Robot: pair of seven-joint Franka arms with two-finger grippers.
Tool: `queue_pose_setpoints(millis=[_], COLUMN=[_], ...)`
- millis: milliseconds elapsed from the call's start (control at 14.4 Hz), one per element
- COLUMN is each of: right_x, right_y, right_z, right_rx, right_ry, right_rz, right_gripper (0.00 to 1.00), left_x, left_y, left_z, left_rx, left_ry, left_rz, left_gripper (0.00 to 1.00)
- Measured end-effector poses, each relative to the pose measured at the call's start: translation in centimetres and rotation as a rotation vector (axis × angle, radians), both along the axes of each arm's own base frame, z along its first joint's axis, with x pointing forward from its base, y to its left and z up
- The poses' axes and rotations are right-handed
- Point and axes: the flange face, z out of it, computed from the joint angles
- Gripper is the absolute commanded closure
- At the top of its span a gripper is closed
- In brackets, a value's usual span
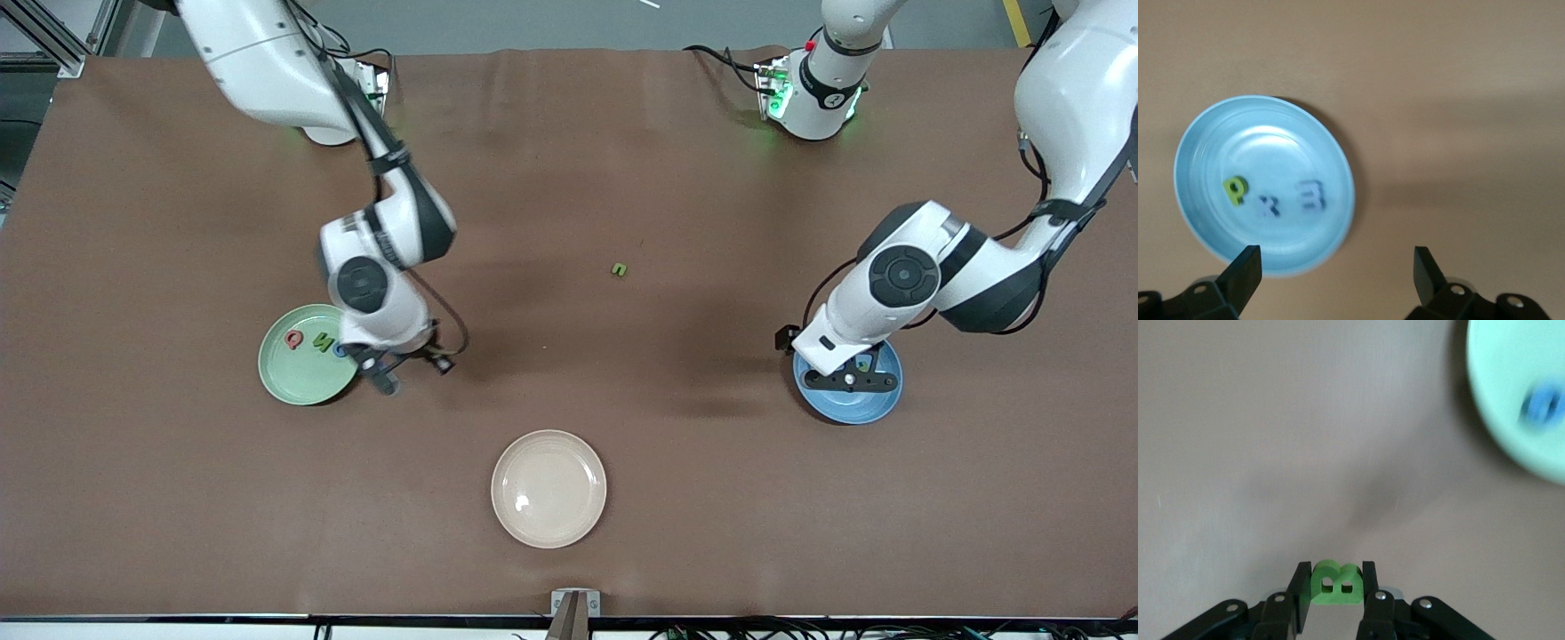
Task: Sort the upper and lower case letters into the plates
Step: 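Place the green B in the green plate with the right gripper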
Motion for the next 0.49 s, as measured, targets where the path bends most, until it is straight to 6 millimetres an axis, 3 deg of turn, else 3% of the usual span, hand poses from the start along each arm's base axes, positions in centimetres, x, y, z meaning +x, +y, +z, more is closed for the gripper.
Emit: queue_pose_setpoints(millis=[208,347,486], right_x=[2.8,3.6,3.9], right_y=[-8.9,-13.6,-17.0], right_z=[0.2,0.1,-0.1], right_rx=[0.007,0.011,0.013], right_ry=[-0.004,-0.003,0.001], right_rz=[0.134,0.206,0.247], right_gripper=[0.99,0.99,0.99], left_x=[-1.5,-3.1,-5.6], left_y=[-4.0,-7.9,-13.1], left_z=[4.0,4.4,4.2], left_rx=[-0.058,-0.062,-0.05], left_ry=[0.01,0.009,0.006], left_rz=[0.092,0.171,0.233], left_gripper=[0.0,0.0,0.0])
